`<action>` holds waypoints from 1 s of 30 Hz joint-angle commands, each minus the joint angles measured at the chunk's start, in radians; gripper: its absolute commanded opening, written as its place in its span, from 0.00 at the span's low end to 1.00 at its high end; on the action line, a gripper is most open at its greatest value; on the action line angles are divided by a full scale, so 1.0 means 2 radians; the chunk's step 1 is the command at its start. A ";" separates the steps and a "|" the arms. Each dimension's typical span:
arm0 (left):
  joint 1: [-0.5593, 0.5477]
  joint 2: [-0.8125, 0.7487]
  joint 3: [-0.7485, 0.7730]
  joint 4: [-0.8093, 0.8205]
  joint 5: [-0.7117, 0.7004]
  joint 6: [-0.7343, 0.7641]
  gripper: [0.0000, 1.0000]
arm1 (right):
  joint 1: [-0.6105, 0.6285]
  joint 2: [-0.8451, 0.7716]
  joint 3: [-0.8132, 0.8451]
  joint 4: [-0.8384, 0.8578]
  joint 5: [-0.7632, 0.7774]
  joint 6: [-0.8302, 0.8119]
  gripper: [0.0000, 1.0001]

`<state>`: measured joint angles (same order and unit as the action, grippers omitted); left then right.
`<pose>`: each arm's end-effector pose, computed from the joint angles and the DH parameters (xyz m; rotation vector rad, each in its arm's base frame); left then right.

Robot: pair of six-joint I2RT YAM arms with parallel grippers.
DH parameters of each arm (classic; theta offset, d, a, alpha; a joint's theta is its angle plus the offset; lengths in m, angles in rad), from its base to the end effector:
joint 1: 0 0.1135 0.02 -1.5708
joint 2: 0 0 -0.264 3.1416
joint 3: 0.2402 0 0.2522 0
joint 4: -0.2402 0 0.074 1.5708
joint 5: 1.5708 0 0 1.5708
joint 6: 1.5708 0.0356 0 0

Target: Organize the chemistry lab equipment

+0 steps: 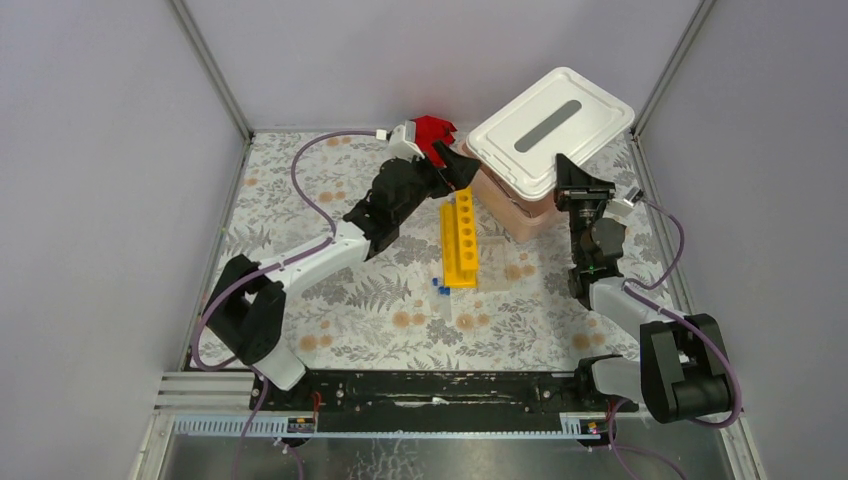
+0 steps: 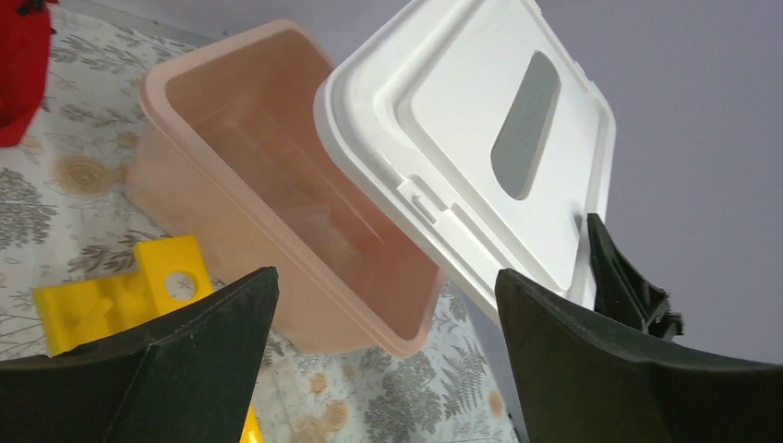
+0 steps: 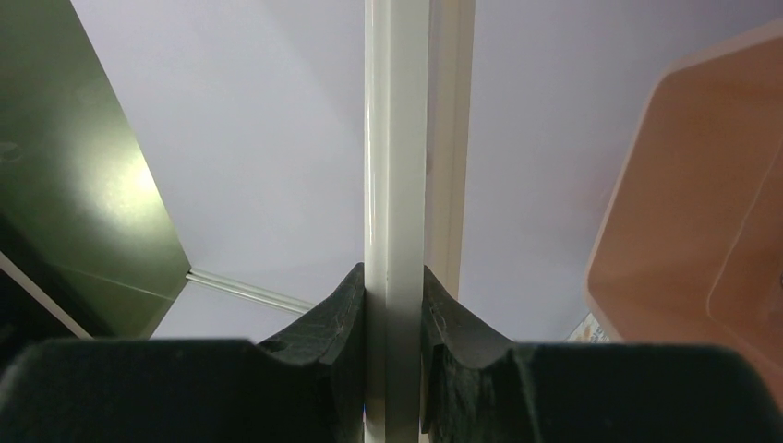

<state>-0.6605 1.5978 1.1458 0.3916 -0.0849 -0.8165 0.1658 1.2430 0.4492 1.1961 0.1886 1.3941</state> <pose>0.3043 -0.2326 0.3178 -0.2048 1.7281 -1.0472 0.2475 0.0346 0.2735 0.8728 0.9252 1.2544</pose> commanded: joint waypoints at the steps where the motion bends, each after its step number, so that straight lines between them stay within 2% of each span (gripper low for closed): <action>1: 0.005 0.015 -0.004 0.057 0.030 -0.041 0.96 | 0.010 -0.004 0.006 0.049 -0.013 0.015 0.00; 11: 0.012 0.049 0.015 0.079 0.060 -0.075 0.99 | 0.022 0.006 0.006 0.055 -0.038 0.033 0.00; 22: 0.039 0.057 0.011 0.120 0.113 -0.100 0.99 | 0.023 0.016 0.024 0.027 -0.103 0.055 0.00; 27: 0.053 0.061 -0.004 0.159 0.145 -0.124 0.96 | 0.026 0.039 0.023 0.054 -0.120 0.080 0.00; 30: 0.057 0.070 -0.006 0.184 0.168 -0.139 0.90 | 0.031 0.049 0.027 0.061 -0.122 0.081 0.00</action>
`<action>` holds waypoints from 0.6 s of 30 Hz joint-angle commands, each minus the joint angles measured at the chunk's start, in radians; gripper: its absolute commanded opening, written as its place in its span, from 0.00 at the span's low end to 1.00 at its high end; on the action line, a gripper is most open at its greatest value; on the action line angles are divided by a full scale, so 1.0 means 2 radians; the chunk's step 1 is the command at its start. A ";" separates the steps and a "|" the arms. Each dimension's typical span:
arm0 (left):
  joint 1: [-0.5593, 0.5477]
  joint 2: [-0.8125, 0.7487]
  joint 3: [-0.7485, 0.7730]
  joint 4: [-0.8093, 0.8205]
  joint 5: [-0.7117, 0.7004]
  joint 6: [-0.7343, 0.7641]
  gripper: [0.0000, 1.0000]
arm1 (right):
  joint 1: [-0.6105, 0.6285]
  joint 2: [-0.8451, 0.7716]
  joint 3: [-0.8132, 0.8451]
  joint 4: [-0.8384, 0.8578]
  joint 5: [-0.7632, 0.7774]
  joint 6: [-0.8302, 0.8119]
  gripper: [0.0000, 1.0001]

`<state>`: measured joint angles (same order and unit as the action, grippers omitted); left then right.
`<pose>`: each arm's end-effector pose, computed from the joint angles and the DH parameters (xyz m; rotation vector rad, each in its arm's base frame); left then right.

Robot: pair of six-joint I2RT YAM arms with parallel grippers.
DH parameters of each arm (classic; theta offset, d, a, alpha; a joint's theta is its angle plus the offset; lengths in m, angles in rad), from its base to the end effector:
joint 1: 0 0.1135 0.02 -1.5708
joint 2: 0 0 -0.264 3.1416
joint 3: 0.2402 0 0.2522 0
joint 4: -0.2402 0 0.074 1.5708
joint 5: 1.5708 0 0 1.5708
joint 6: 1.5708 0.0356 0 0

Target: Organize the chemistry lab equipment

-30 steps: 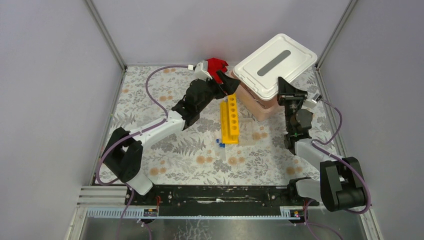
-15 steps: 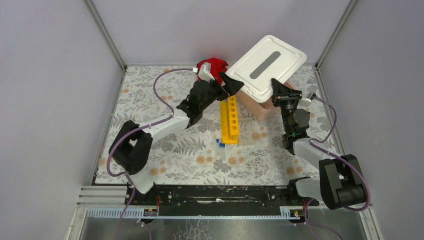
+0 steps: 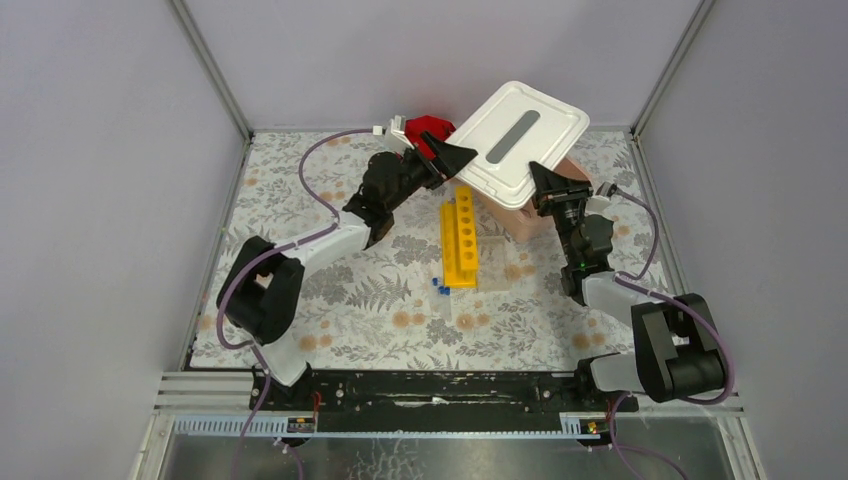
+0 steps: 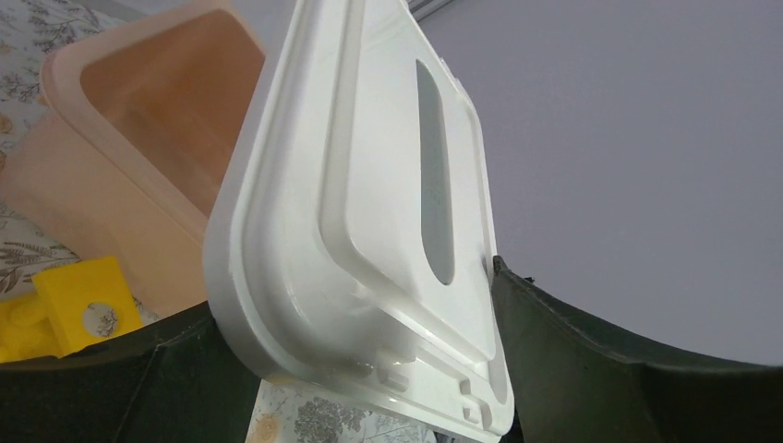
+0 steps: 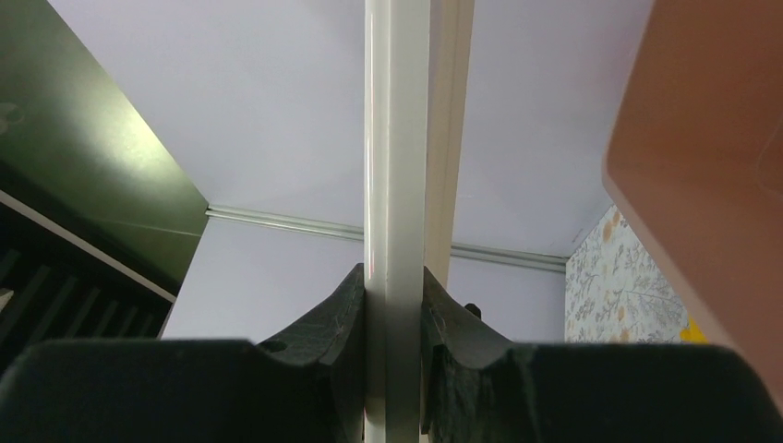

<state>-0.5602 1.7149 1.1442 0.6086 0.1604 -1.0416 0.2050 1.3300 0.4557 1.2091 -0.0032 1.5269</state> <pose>0.3405 -0.2203 0.2971 -0.2677 1.6866 -1.3643 0.2582 0.0538 0.2565 0.8476 1.0950 1.4852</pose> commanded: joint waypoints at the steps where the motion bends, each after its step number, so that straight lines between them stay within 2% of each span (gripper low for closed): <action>1: 0.008 0.015 -0.004 0.082 0.055 -0.031 0.88 | 0.013 0.009 0.027 0.056 -0.025 0.015 0.00; 6: 0.009 0.031 -0.001 0.102 0.080 -0.047 0.80 | 0.022 0.023 0.039 0.068 -0.027 0.017 0.00; 15: 0.017 0.044 -0.006 0.161 0.101 -0.076 0.44 | 0.026 0.011 0.024 0.064 -0.031 0.002 0.00; 18: 0.023 0.043 -0.012 0.177 0.107 -0.080 0.34 | 0.026 0.001 0.022 0.052 -0.034 -0.010 0.09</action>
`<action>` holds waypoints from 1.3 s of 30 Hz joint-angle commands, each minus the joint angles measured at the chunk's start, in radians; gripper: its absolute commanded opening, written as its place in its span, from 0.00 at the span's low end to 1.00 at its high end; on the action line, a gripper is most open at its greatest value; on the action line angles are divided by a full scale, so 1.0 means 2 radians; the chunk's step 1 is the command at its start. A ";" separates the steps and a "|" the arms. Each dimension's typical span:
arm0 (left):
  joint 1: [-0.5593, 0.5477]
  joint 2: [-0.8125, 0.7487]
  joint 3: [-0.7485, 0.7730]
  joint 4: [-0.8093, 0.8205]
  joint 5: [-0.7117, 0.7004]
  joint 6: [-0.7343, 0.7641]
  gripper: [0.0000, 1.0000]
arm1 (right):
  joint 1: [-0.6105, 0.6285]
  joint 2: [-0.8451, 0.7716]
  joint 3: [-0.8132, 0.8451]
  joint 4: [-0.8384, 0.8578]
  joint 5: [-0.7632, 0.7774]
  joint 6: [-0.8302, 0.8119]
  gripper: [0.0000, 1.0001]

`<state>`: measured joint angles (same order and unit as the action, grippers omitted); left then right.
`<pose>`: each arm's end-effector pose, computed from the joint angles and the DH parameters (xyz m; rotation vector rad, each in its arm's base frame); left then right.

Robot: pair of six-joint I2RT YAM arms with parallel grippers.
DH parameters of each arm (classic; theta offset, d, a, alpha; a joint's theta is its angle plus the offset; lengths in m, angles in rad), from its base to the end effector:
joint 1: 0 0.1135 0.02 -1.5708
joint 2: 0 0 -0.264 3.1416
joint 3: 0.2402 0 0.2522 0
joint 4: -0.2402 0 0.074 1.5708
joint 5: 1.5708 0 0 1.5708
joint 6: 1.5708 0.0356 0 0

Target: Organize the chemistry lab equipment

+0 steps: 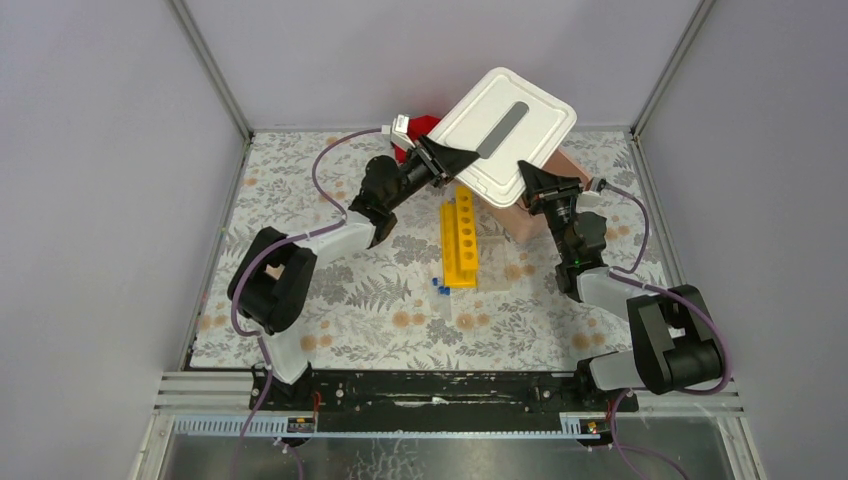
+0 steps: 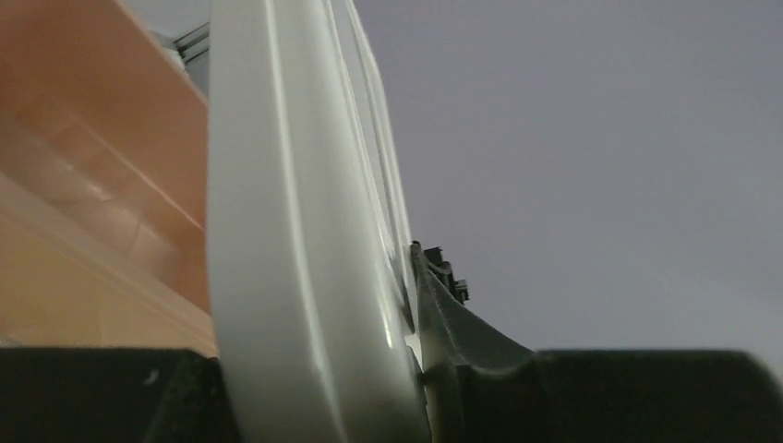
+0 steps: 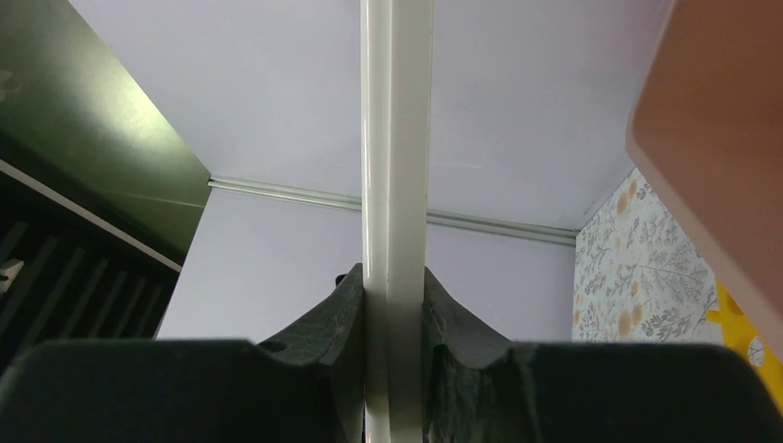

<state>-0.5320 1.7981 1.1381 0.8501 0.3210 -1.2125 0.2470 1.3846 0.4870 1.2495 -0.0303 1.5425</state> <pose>0.3525 -0.2205 0.2883 -0.2356 1.5946 -1.6313 0.2651 0.0679 0.2566 0.8090 1.1189 1.5556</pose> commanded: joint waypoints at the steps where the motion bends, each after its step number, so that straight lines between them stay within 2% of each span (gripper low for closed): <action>1: 0.010 0.001 -0.011 0.062 0.031 0.005 0.31 | 0.005 -0.031 0.004 0.028 -0.022 -0.022 0.13; 6: 0.028 -0.003 -0.014 0.081 0.055 0.001 0.23 | 0.003 -0.053 -0.010 0.005 -0.019 -0.047 0.37; 12: 0.059 0.005 -0.002 0.112 0.109 -0.023 0.18 | -0.006 -0.085 -0.009 -0.053 -0.027 -0.088 0.54; 17: 0.078 0.031 0.020 0.161 0.163 -0.075 0.14 | -0.019 -0.103 -0.009 -0.076 -0.041 -0.110 0.57; 20: 0.085 0.032 0.037 0.155 0.189 -0.080 0.13 | -0.034 -0.131 -0.010 -0.111 -0.044 -0.137 0.58; 29: 0.088 -0.014 0.057 0.034 0.245 -0.013 0.09 | -0.076 -0.225 0.017 -0.266 -0.045 -0.231 0.59; 39: 0.090 -0.083 0.059 -0.134 0.269 0.087 0.03 | -0.080 -0.327 0.091 -0.459 0.012 -0.375 0.62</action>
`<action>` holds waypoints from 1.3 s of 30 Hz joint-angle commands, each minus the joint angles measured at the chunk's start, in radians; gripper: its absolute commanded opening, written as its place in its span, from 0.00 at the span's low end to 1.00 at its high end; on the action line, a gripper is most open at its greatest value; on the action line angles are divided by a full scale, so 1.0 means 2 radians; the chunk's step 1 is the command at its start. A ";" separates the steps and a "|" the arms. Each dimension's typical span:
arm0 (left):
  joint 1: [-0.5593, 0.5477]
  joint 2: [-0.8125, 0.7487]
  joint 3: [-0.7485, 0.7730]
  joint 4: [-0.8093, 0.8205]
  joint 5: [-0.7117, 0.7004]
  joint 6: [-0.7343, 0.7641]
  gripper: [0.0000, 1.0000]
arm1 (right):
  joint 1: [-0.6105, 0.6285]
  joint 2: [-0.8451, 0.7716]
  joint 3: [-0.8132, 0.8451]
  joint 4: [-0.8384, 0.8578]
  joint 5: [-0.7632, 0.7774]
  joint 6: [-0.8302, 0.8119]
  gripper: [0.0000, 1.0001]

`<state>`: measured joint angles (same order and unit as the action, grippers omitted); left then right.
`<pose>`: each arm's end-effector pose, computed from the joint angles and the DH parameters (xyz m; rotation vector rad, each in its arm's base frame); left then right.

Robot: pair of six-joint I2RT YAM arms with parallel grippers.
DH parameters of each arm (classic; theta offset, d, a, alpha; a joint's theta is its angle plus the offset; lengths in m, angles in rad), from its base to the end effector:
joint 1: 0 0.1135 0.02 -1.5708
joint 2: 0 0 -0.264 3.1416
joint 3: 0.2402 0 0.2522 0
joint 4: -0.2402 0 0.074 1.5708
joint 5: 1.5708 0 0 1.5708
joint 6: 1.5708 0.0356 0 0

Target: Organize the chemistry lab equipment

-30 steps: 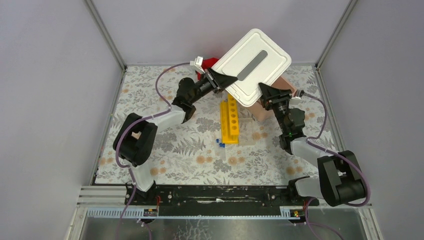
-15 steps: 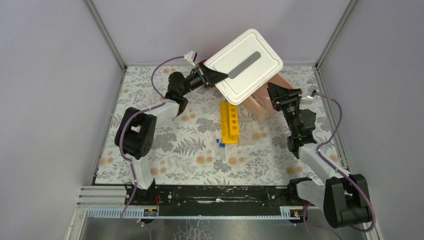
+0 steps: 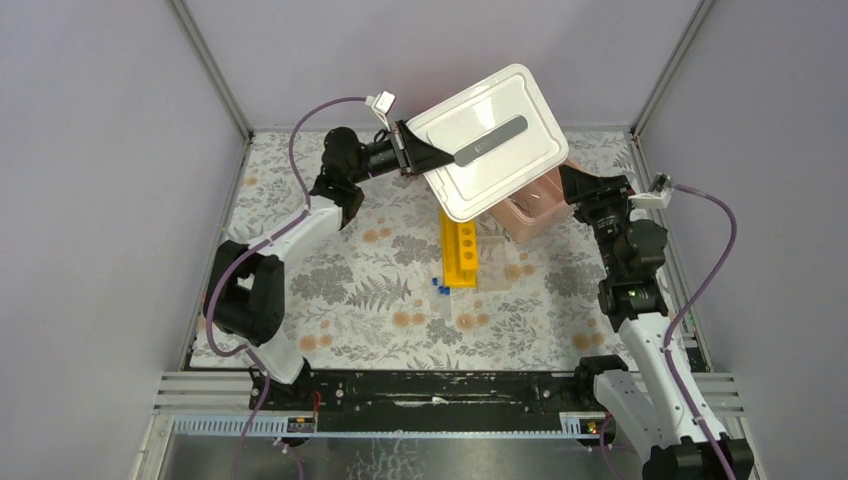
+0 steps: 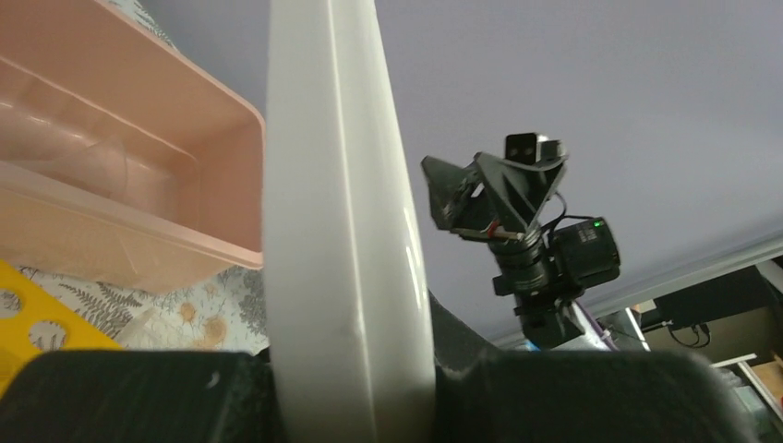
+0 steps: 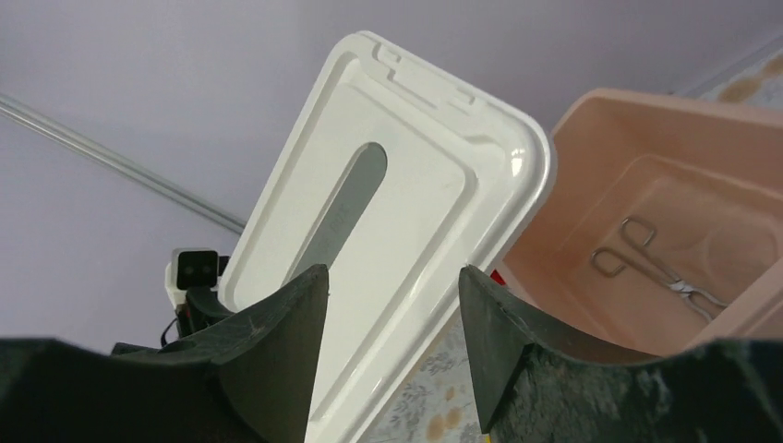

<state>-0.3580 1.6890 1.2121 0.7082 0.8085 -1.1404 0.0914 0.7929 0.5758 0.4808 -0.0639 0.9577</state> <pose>0.3584 -0.1616 0.3391 0.1737 1.6621 -1.7252 0.1916 0.0198 0.3359 0.5216 1.2636 0.9310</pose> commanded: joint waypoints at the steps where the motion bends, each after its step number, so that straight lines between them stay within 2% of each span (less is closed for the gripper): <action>1: 0.003 -0.032 0.022 -0.075 0.033 0.056 0.02 | -0.002 -0.036 0.055 -0.090 0.029 -0.096 0.62; 6: 0.004 -0.048 0.029 -0.138 0.065 0.085 0.00 | -0.002 -0.048 0.108 -0.161 0.052 -0.171 0.68; 11: 0.006 -0.061 0.030 -0.164 0.102 0.093 0.00 | -0.002 -0.030 0.166 -0.229 0.044 -0.224 0.71; 14: 0.009 -0.063 0.031 -0.160 0.128 0.084 0.00 | -0.003 -0.006 0.198 -0.271 0.034 -0.247 0.73; 19: 0.012 -0.065 0.024 -0.130 0.165 0.053 0.00 | -0.018 0.043 0.241 -0.307 -0.028 -0.250 0.75; 23: 0.022 -0.063 0.004 -0.047 0.197 -0.014 0.00 | -0.039 0.077 0.254 -0.306 -0.101 -0.227 0.75; 26: 0.038 -0.059 -0.022 0.075 0.214 -0.096 0.00 | -0.060 0.096 0.250 -0.290 -0.153 -0.205 0.75; 30: 0.050 -0.030 -0.044 0.267 0.225 -0.242 0.00 | -0.076 0.112 0.239 -0.251 -0.215 -0.175 0.75; 33: 0.055 -0.008 -0.048 0.372 0.225 -0.327 0.00 | -0.081 0.116 0.228 -0.209 -0.249 -0.152 0.75; 35: 0.057 0.000 -0.048 0.399 0.226 -0.354 0.00 | -0.083 0.117 0.224 -0.192 -0.265 -0.142 0.76; 39: 0.058 0.002 -0.050 0.401 0.228 -0.353 0.00 | -0.084 0.114 0.213 -0.168 -0.289 -0.124 0.76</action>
<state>-0.2440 1.7012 1.1122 1.2987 1.2491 -1.7370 -0.0711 1.0332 1.0203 0.0273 -0.5266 0.6514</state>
